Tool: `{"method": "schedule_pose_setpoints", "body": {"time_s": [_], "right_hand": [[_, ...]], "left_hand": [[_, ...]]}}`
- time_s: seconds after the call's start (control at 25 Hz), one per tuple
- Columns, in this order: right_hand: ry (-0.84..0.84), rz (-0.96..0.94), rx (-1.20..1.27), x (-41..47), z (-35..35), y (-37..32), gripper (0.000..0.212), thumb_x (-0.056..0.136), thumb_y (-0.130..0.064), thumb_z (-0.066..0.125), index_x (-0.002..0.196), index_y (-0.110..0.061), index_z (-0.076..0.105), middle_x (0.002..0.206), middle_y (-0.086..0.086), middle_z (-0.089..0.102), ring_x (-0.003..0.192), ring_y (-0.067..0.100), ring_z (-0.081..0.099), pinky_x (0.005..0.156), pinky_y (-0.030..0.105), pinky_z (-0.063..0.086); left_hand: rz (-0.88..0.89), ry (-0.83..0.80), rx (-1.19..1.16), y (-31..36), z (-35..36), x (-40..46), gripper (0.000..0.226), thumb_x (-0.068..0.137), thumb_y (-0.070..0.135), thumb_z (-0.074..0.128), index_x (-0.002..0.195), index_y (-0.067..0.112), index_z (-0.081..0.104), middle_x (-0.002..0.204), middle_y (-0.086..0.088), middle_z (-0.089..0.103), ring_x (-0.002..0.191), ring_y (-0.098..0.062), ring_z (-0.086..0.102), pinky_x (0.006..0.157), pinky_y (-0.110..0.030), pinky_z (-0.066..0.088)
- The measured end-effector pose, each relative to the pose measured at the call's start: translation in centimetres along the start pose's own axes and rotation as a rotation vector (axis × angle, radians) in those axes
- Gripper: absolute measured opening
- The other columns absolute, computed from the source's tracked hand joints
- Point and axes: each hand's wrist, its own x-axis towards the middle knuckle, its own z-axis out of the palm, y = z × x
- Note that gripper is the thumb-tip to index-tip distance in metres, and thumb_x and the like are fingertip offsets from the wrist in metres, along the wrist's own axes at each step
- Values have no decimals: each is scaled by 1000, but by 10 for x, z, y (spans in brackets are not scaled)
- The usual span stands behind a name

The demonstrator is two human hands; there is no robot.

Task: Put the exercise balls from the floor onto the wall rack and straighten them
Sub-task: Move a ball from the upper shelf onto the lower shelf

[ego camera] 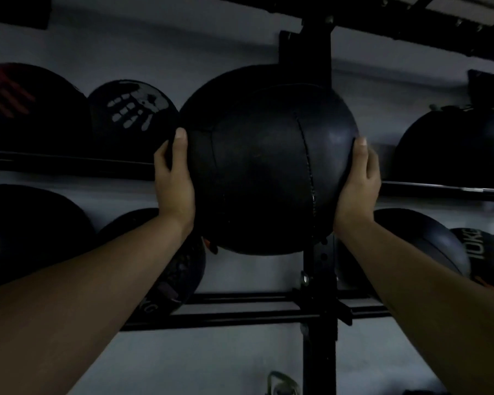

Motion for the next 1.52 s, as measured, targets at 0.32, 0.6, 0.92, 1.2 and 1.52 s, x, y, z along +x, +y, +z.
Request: {"method": "schedule_pose_setpoints", "body": {"time_s": [0.32, 0.6, 0.92, 1.2, 1.52], "right_hand": [[56, 237, -80, -57, -62, 65, 59, 91, -73, 46, 137, -42, 65, 135, -6, 70, 126, 18, 65, 112, 48, 51], [-42, 291, -65, -19, -51, 122, 61, 86, -76, 52, 134, -43, 67, 134, -7, 71, 123, 15, 66, 103, 34, 55], [-210, 248, -150, 21, -38, 226, 46, 101, -53, 56, 142, -34, 65, 145, 0, 61, 136, 17, 57, 121, 45, 43], [-336, 135, -277, 54, -9, 274, 42, 99, -57, 55, 135, -40, 67, 148, 0, 54, 142, 22, 49, 122, 50, 39], [-448, 160, -389, 50, -20, 259, 55, 100, -67, 42, 150, -45, 50, 161, -1, 47, 152, 23, 39, 126, 53, 31]], "left_hand": [[-155, 80, 110, -62, -13, -62, 70, 74, 79, 64, 130, 38, 64, 129, 7, 71, 117, -12, 68, 107, -39, 53], [-207, 210, 142, -120, -6, -51, 71, 67, 85, 64, 124, 43, 62, 122, 7, 71, 112, -12, 68, 96, -36, 56], [-134, -37, 520, -198, 0, -17, 85, 74, 82, 57, 147, 40, 48, 156, 1, 44, 148, -22, 38, 121, -48, 35], [-145, 78, 551, -244, 18, 27, 76, 81, 76, 58, 144, 33, 58, 151, 3, 54, 139, -21, 51, 121, -49, 37], [-95, -21, 643, -229, 20, 18, 71, 97, 66, 49, 154, 23, 47, 160, 0, 45, 143, -16, 44, 115, -23, 33]]}}
